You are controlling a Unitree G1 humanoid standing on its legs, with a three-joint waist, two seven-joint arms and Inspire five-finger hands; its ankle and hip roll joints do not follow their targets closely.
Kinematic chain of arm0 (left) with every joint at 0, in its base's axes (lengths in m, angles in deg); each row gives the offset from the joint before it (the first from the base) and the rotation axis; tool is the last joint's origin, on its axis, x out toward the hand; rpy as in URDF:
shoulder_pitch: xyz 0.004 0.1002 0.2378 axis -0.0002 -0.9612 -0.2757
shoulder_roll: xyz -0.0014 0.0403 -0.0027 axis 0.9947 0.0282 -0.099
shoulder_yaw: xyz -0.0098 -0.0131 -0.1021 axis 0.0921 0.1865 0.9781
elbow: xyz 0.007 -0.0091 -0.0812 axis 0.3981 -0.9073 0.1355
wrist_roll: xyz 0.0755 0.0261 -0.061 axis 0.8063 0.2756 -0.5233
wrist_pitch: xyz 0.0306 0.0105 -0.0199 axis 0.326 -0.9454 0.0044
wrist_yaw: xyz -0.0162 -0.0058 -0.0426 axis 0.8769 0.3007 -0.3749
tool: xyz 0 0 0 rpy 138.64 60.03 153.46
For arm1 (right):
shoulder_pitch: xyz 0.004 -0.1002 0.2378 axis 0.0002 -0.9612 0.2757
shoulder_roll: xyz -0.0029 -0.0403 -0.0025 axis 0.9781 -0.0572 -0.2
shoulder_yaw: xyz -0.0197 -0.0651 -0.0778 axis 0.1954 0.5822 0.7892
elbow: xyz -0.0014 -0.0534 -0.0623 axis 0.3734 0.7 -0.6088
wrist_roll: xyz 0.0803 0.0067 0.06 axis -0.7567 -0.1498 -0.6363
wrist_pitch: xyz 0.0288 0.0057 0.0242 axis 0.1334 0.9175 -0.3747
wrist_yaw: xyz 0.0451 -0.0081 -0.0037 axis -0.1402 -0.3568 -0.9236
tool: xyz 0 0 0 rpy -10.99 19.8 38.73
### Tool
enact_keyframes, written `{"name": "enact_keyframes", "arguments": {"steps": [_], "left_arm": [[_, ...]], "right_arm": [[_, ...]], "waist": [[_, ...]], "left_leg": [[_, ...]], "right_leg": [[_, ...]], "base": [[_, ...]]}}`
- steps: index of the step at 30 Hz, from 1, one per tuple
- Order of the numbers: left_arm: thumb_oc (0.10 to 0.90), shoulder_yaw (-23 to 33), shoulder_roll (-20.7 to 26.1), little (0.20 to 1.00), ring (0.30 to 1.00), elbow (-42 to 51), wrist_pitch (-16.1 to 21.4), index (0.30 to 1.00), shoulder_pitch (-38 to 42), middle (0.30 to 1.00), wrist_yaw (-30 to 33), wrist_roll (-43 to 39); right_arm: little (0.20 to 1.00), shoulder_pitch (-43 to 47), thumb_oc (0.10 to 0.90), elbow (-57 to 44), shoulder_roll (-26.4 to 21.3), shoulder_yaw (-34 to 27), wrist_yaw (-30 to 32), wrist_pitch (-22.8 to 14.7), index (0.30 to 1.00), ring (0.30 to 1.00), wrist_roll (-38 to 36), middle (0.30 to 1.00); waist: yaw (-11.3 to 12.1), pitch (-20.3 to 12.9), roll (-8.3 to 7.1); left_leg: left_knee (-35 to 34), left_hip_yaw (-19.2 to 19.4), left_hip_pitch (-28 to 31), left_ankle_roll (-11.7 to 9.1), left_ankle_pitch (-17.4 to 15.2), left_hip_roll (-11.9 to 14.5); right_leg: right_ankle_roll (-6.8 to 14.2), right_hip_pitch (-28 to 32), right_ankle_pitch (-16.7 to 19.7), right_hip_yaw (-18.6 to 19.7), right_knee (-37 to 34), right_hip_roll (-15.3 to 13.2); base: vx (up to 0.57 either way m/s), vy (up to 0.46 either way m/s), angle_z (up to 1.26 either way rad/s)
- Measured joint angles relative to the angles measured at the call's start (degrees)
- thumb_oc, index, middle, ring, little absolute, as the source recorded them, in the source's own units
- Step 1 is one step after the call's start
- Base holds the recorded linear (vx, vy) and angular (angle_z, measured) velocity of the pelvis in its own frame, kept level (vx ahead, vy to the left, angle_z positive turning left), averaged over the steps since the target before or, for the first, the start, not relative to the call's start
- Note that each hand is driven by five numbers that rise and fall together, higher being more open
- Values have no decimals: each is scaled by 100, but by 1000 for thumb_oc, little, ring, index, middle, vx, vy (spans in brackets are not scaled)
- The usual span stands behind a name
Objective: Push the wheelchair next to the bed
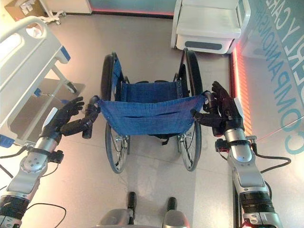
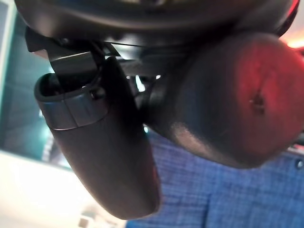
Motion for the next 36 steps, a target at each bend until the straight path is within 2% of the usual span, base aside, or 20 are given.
{"name": "enact_keyframes", "arguments": {"steps": [5, 9, 13, 18, 24, 31, 36], "left_arm": [[800, -526, 110, 900, 900, -231, -108, 900, 563, 900, -44, 43], [800, -659, 125, 900, 900, -406, -269, 900, 867, 900, -145, 110], [800, -881, 272, 900, 900, -564, -494, 900, 1234, 900, -346, 101], [800, -957, 518, 900, 900, -663, -1017, 900, 1663, 900, -956, 77], [800, -1090, 562, 900, 900, -731, -1430, 900, 1996, 900, -1180, 78], [800, -1327, 569, 900, 900, -908, -1976, 900, 2475, 900, -1408, 218], [800, -1426, 568, 900, 900, -932, -2317, 900, 2776, 900, -1641, 445]], "right_arm": [[900, 399, 800, 82, -111, 408, 567, 428, 900, 900, 442, 900], [900, 758, 800, 189, -131, 667, 810, 839, 900, 900, 739, 900], [900, 1146, 800, 315, -233, 930, 812, 1355, 900, 900, 1076, 900], [900, 1621, 800, 498, -370, 1249, 619, 1939, 900, 900, 1287, 900], [900, 1907, 800, 603, -480, 1363, 346, 2328, 900, 900, 1291, 900], [900, 2249, 800, 752, -503, 1617, 301, 2833, 900, 900, 1356, 900], [900, 2348, 800, 752, -503, 1824, 365, 3020, 900, 900, 1811, 900]], "waist": [[-5, 0, 0], [-12, -1, 0], [-6, -1, 1], [4, -1, 3], [36, -1, 8], [90, 0, 12], [114, 6, 25]], "left_leg": [[33, 15, 3, 0, 0, 1], [55, 32, 3, 2, 1, 0], [85, 31, -6, 2, 1, -3], [92, 29, -8, 2, 2, -6], [94, 18, -10, 2, 1, -10], [127, 11, -23, 1, 0, -8], [159, 8, -67, 1, 0, -9]], "right_leg": [[-3, -19, 3, 36, 54, -1], [-8, -32, 15, 83, 72, -1], [-9, -31, 17, 104, 89, 0], [-9, -24, 18, 102, 90, 0], [-10, -16, 18, 92, 84, 0], [-9, -19, 17, 89, 98, 1], [-11, -63, 13, 93, 138, -1]], "base": [[-11, -4, -2], [-17, 1, -5], [0, 0, 0], [0, 0, 0], [0, 0, 0], [0, 0, 0], [-7, 1, 0]]}}
